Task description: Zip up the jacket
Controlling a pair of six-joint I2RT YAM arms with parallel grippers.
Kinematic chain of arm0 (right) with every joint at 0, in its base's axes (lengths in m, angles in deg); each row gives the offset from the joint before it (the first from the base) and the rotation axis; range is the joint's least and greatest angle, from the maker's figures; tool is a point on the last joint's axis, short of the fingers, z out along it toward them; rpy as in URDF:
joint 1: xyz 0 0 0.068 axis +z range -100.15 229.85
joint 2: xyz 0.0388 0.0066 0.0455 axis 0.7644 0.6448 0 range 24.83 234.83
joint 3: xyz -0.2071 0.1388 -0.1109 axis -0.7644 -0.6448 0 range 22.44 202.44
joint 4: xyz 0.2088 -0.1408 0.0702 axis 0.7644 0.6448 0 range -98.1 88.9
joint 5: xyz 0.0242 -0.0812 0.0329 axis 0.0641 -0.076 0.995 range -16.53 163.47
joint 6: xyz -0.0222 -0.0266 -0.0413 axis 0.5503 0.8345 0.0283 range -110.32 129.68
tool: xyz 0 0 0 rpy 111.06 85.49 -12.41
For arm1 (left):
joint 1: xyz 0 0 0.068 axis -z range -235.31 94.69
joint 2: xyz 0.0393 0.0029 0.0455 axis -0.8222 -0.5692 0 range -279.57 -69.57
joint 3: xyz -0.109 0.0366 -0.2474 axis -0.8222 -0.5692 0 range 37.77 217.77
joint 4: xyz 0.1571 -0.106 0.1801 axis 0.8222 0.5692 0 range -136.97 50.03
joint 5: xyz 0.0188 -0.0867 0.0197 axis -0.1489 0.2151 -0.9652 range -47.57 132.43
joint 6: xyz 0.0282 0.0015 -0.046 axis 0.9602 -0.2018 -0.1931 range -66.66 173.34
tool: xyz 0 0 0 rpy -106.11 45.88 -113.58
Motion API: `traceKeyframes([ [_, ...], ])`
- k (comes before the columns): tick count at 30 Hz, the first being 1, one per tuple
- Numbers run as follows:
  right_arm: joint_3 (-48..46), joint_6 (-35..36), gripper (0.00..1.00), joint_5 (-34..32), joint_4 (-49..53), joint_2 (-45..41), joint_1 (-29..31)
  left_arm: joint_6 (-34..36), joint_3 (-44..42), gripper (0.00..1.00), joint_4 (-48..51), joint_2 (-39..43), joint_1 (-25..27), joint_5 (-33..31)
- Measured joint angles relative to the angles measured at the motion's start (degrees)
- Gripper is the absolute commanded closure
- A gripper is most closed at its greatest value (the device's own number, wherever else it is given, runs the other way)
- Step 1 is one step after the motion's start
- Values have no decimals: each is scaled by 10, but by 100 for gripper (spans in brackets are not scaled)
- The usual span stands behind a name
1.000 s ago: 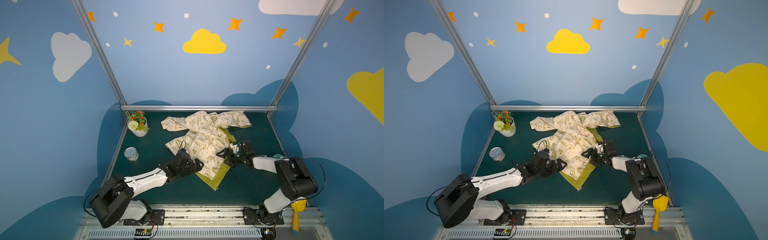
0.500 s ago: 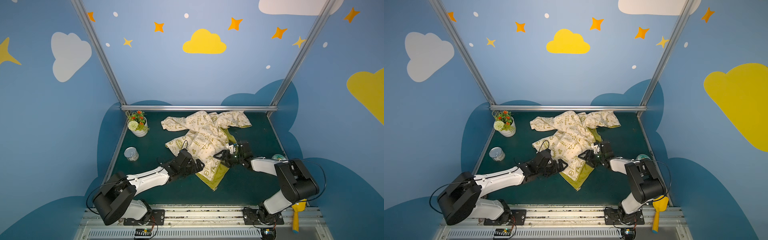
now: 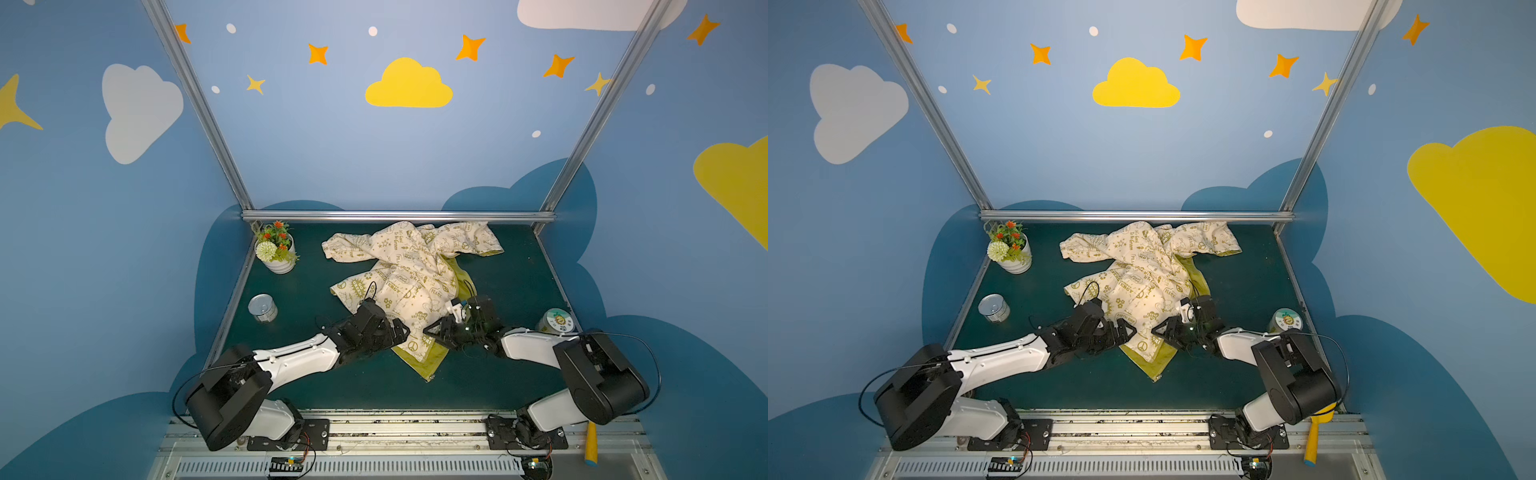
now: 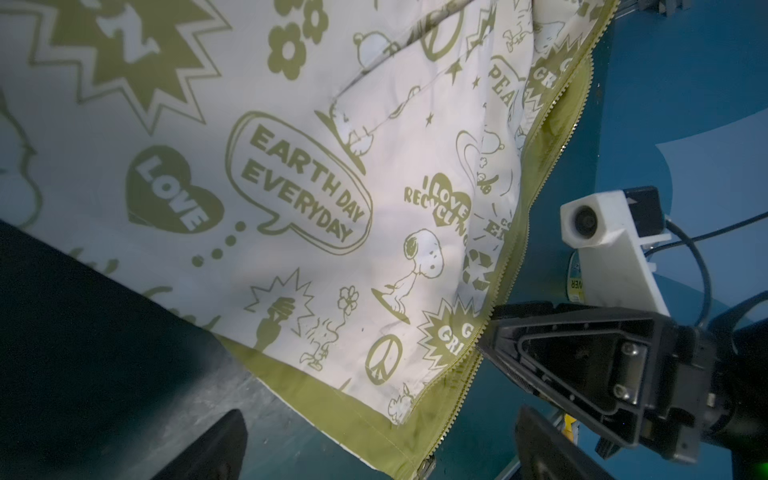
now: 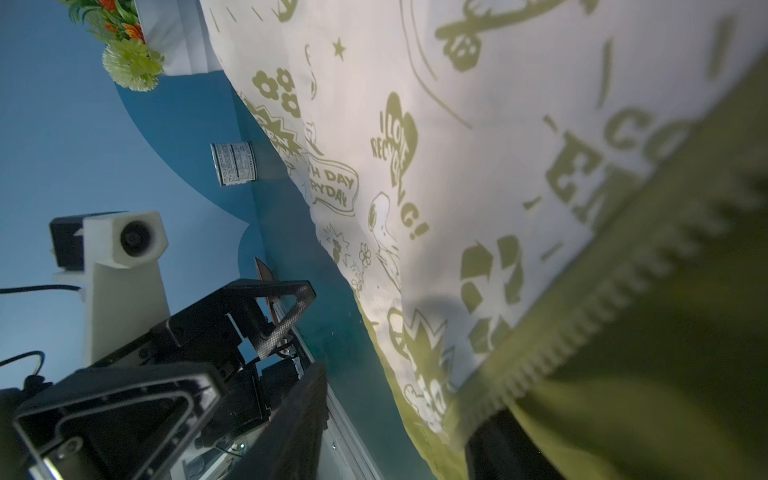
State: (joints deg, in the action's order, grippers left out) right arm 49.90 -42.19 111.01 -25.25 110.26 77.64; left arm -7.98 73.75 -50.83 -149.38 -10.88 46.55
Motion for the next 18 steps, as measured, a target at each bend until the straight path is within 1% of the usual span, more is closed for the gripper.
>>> traceKeyframes([
  [5,-12,-2,55,-3,0,-4,11,-7,0,0,-3,0,5,-3],
  [9,-23,-11,64,-1,-10,-4,24,-10,2,0,-7,-7,25,-12],
  [13,-34,-20,79,-3,-16,-5,33,-19,6,0,-18,-26,38,-12],
  [17,-36,-24,100,-4,-25,-4,37,-28,6,0,-31,-35,38,-11],
  [18,-36,-27,100,-3,-29,-2,37,-30,6,0,-33,-37,38,-11],
])
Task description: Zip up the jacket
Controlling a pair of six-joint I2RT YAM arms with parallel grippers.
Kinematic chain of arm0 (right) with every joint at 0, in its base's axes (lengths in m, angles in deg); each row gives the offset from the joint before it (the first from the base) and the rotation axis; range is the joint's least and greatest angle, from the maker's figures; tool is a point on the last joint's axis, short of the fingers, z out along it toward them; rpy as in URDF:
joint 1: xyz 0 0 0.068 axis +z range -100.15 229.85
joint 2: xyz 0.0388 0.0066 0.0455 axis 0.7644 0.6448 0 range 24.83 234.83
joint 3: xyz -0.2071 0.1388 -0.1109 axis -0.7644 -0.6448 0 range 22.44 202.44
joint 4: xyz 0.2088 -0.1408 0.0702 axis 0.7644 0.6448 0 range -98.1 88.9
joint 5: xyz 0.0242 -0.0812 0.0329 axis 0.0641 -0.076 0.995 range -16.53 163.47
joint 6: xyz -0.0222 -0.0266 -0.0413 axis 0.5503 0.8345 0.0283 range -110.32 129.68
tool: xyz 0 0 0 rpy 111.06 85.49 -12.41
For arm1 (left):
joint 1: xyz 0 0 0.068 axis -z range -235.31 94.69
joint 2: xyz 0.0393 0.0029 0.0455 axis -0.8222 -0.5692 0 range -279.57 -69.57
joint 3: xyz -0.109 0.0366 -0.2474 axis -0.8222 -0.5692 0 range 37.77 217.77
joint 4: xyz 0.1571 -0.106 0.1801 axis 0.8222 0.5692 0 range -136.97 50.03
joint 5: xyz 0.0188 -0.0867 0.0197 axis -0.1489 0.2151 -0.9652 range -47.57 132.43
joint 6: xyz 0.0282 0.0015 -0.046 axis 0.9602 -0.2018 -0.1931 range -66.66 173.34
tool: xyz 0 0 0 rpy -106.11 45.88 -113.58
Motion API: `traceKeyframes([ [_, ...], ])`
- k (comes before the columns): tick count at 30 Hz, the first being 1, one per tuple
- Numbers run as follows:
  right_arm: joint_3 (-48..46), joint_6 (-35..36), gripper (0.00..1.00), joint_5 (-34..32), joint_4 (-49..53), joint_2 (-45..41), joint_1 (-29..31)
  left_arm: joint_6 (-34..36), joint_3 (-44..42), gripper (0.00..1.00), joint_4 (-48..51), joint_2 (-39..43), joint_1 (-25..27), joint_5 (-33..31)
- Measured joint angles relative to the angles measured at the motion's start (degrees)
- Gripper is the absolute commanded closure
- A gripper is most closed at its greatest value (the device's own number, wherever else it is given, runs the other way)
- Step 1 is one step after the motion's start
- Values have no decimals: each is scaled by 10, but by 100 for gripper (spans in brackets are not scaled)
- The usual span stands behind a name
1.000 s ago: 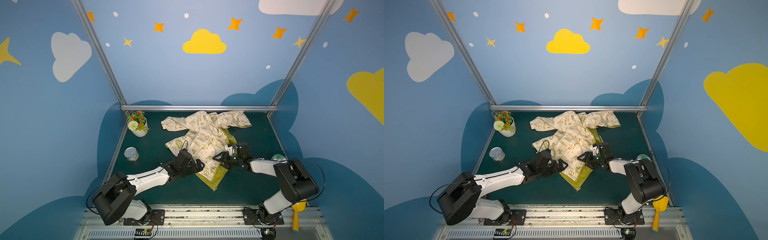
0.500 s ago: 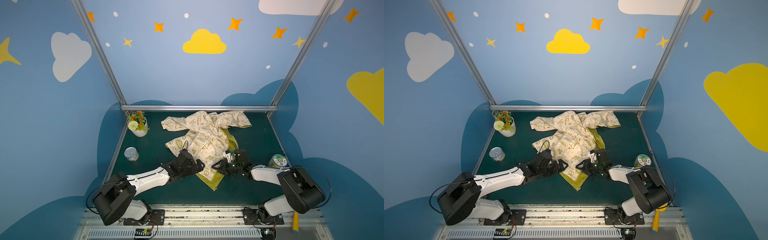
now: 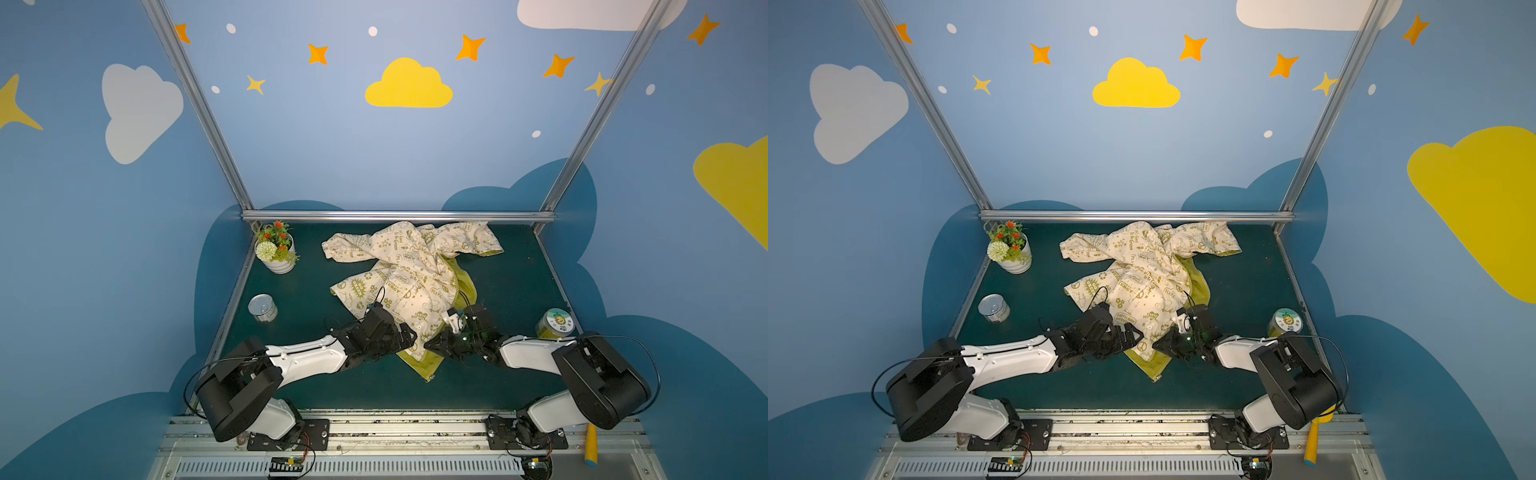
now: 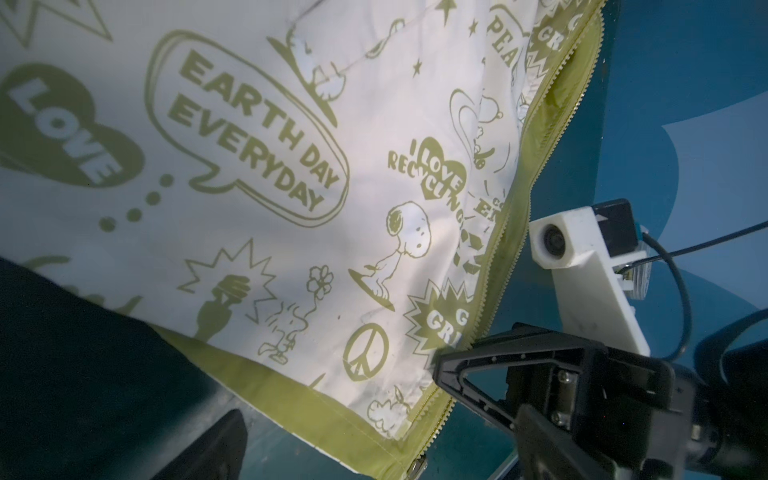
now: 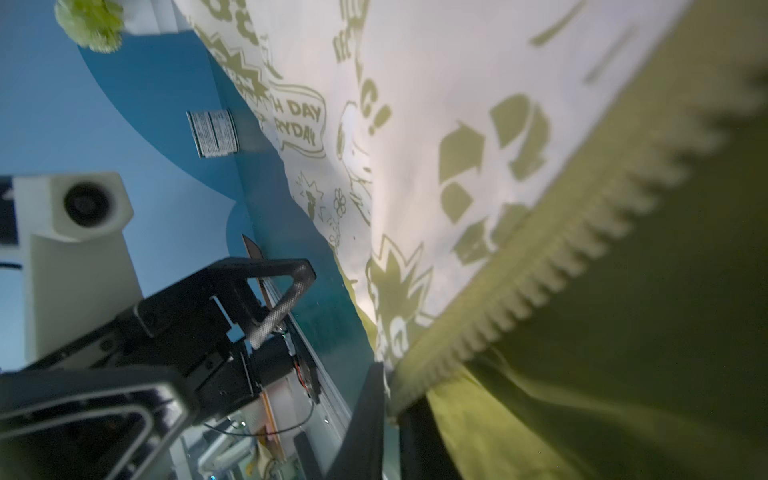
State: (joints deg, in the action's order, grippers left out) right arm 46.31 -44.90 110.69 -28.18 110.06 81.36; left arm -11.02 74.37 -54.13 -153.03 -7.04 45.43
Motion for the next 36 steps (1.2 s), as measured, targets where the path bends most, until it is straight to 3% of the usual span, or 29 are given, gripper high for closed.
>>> traceKeyframes([
  [13,0,-20,100,4,-24,-40,1,-60,-20,0,-62,19,5,20],
  [20,3,-20,100,4,-16,-81,1,-115,-55,0,-123,34,55,24],
  [25,3,-23,100,9,-15,-85,1,-151,-64,0,-190,33,57,23],
  [36,3,-36,100,19,-22,-96,1,-211,-88,0,-404,-89,53,42],
])
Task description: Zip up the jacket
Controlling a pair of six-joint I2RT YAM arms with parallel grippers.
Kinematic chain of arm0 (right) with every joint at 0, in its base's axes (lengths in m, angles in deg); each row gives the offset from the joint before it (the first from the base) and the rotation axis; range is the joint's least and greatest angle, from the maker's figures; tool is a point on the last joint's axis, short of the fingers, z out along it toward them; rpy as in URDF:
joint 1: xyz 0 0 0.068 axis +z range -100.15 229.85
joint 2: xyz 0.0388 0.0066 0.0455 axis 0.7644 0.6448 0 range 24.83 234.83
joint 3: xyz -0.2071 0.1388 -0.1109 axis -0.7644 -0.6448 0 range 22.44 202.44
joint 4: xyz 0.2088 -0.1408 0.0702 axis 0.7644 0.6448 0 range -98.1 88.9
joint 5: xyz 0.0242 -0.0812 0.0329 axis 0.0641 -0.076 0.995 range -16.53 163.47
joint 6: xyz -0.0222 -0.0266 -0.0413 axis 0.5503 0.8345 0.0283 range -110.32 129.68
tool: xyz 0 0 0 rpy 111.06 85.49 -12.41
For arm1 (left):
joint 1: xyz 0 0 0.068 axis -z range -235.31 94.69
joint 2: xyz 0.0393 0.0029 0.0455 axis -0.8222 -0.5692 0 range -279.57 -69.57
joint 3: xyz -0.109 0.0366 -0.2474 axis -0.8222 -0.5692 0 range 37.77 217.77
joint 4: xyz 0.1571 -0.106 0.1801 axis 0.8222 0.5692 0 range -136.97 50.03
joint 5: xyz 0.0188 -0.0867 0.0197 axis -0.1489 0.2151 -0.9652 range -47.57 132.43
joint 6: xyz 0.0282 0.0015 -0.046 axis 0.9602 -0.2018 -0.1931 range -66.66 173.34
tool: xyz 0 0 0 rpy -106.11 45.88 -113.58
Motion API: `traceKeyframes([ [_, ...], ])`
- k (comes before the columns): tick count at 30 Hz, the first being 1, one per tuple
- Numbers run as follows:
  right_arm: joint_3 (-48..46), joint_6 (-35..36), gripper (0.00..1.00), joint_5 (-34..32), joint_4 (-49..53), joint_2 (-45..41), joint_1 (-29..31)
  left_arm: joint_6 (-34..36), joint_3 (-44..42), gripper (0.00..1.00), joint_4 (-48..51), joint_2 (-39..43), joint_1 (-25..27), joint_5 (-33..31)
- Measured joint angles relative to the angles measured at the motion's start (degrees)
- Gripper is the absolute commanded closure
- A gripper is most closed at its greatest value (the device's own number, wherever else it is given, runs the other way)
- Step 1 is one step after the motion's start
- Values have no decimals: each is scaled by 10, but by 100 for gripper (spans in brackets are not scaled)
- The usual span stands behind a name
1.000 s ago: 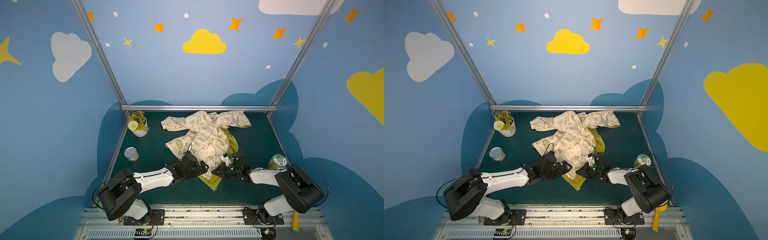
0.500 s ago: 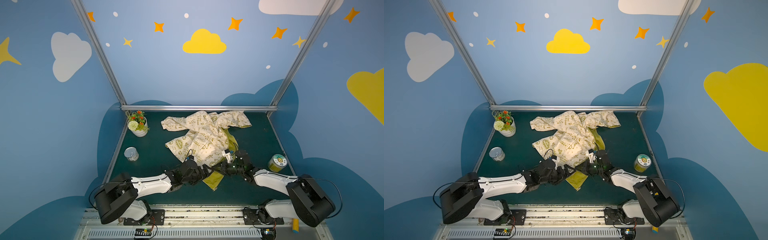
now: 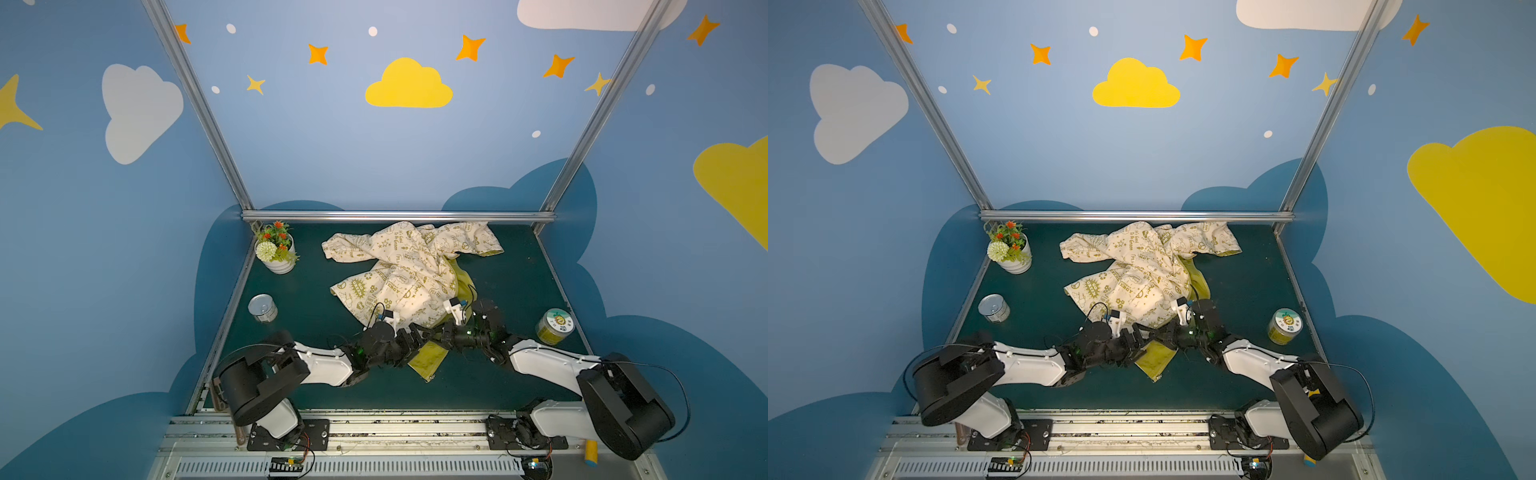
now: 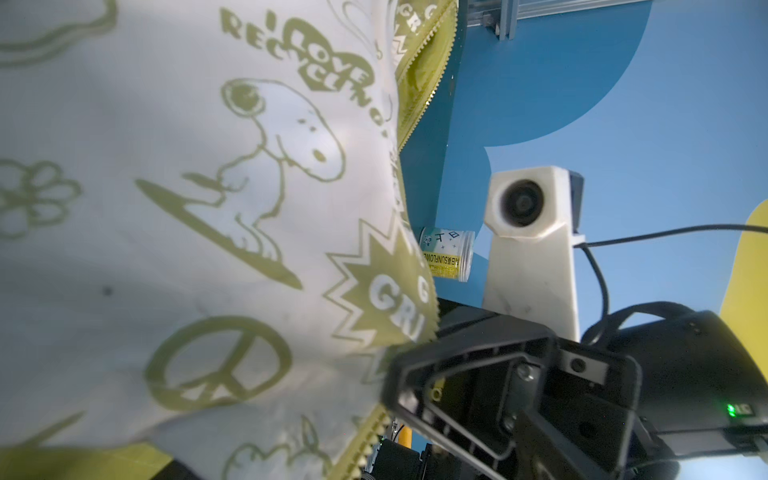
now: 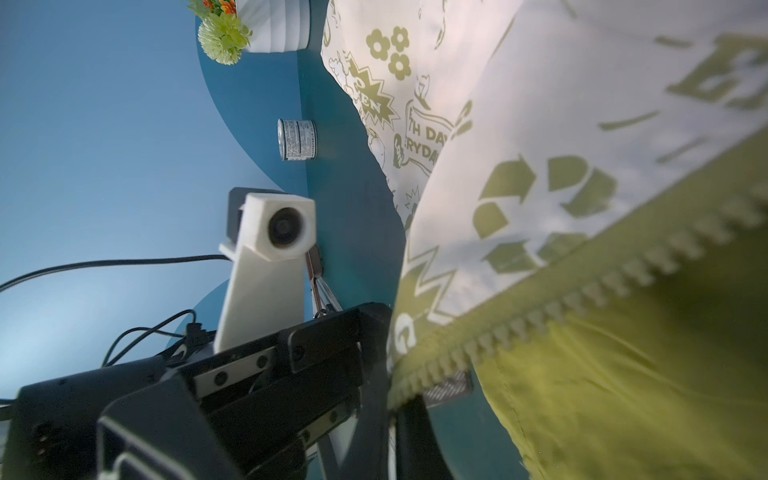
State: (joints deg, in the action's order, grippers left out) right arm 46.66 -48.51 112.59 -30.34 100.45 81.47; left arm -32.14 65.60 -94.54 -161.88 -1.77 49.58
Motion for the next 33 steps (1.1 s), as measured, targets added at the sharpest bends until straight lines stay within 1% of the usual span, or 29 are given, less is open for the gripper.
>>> traceKeyframes([
  [5,0,-2,100,4,-3,0,0,-8,-33,2,-103,-34,-4,-21],
  [10,0,-2,100,8,-2,-1,-3,-11,-47,5,-164,-56,-10,-40],
  [13,0,-2,100,9,-2,-8,-5,-14,-53,15,-186,-64,-10,-48],
  [17,0,-2,100,9,3,-24,-6,-11,-64,36,-206,-63,-11,-66],
  [22,0,-1,100,10,2,-38,-6,12,-98,76,-195,-32,-6,-100],
  [23,0,-1,100,11,1,-38,-6,19,-99,81,-188,-26,-5,-102],
  [24,0,0,100,13,1,-37,-7,23,-98,84,-183,-19,-5,-104],
  [26,0,-1,100,17,-4,-36,-7,31,-94,88,-173,-9,-5,-106],
  [28,0,0,100,21,-10,-34,-8,35,-91,96,-168,-2,-5,-107],
  [33,0,-1,100,25,-22,-29,-8,41,-92,97,-148,14,-5,-115],
])
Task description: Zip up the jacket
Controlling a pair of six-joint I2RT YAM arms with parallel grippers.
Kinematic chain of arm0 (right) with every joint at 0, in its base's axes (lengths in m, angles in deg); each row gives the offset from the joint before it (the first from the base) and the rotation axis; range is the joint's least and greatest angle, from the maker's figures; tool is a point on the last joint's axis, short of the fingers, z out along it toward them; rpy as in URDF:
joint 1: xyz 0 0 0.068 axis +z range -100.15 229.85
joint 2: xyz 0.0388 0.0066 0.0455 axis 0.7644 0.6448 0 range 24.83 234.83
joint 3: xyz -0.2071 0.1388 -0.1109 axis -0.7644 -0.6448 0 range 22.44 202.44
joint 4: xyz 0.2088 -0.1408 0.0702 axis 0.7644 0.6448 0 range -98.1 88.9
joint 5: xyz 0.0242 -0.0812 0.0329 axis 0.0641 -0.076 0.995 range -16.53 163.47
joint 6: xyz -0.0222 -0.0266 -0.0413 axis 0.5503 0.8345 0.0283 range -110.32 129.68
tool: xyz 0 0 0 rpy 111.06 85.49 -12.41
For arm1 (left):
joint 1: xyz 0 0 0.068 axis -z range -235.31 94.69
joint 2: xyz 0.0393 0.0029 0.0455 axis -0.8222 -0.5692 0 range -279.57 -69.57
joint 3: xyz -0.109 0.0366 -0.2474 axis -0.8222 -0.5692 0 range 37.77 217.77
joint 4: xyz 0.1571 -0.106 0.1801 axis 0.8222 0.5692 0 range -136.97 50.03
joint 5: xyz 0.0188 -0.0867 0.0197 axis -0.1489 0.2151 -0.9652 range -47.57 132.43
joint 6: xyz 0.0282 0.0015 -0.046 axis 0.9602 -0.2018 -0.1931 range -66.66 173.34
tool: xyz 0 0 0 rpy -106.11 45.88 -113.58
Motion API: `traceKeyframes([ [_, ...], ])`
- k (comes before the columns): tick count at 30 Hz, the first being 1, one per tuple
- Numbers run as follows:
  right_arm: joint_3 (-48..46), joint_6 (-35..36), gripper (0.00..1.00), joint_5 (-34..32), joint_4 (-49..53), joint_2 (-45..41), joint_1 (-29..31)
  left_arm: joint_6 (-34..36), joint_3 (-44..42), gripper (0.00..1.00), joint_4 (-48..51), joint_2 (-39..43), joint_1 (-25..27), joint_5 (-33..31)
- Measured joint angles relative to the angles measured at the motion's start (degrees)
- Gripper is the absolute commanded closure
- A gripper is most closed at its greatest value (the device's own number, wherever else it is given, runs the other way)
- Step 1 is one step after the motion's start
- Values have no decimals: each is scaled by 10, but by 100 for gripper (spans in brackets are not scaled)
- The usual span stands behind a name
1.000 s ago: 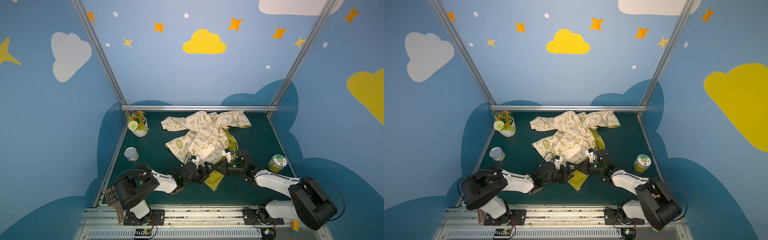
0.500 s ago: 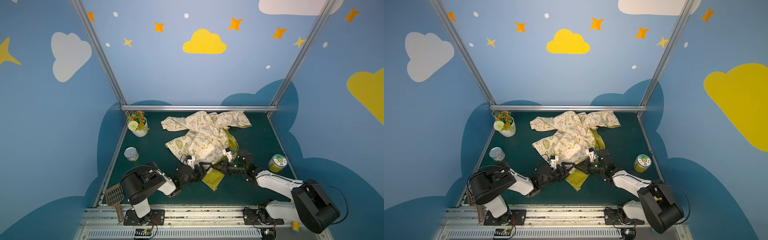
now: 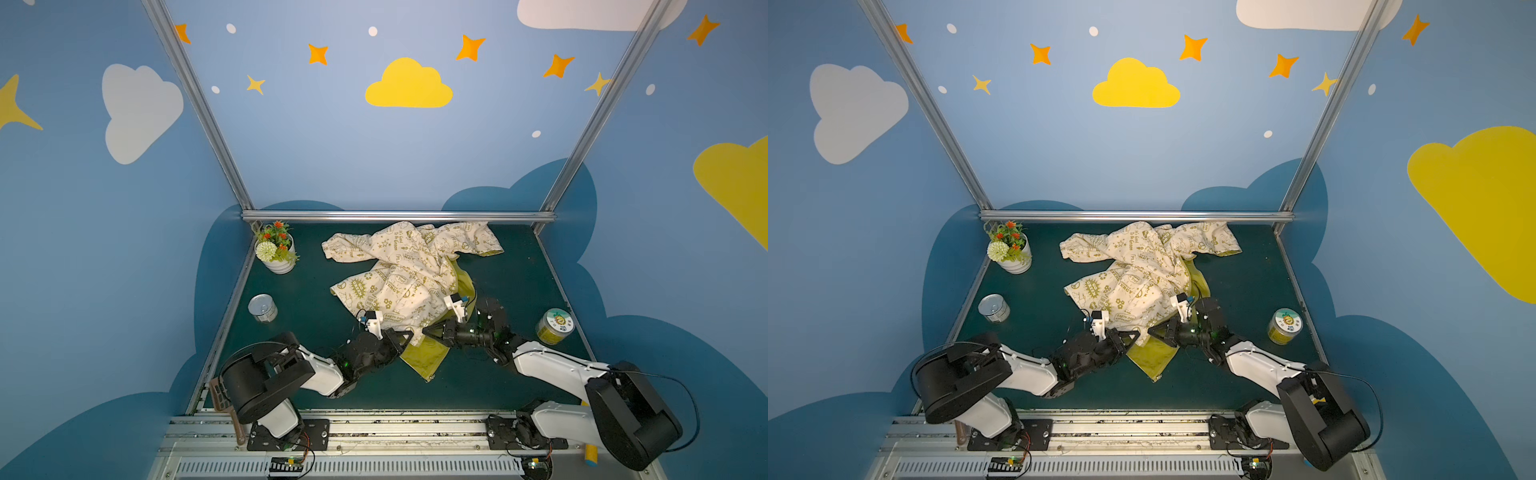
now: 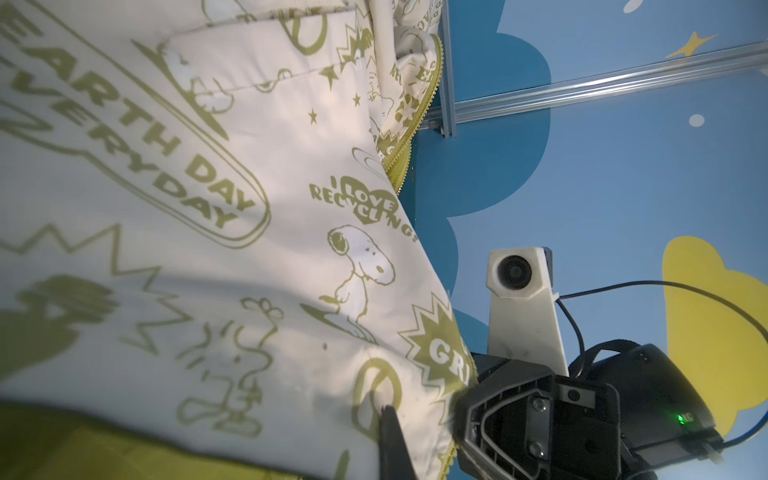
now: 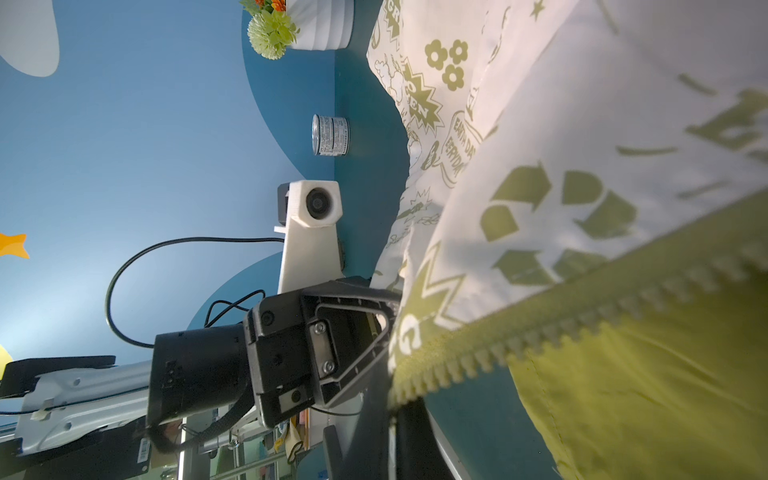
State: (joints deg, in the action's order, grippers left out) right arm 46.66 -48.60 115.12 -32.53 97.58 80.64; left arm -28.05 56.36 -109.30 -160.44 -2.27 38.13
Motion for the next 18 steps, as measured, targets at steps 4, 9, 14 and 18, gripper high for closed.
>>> traceKeyframes([
  [4,0,-12,100,14,-39,14,-4,-10,0,97,22,18,-3,0],
  [9,23,-13,100,34,-50,51,-7,-19,0,97,30,20,-10,10],
  [14,39,-14,100,47,-61,83,-7,-23,0,68,43,32,-16,13],
  [18,39,-16,100,48,-64,82,-6,-31,0,64,53,40,-23,18],
])
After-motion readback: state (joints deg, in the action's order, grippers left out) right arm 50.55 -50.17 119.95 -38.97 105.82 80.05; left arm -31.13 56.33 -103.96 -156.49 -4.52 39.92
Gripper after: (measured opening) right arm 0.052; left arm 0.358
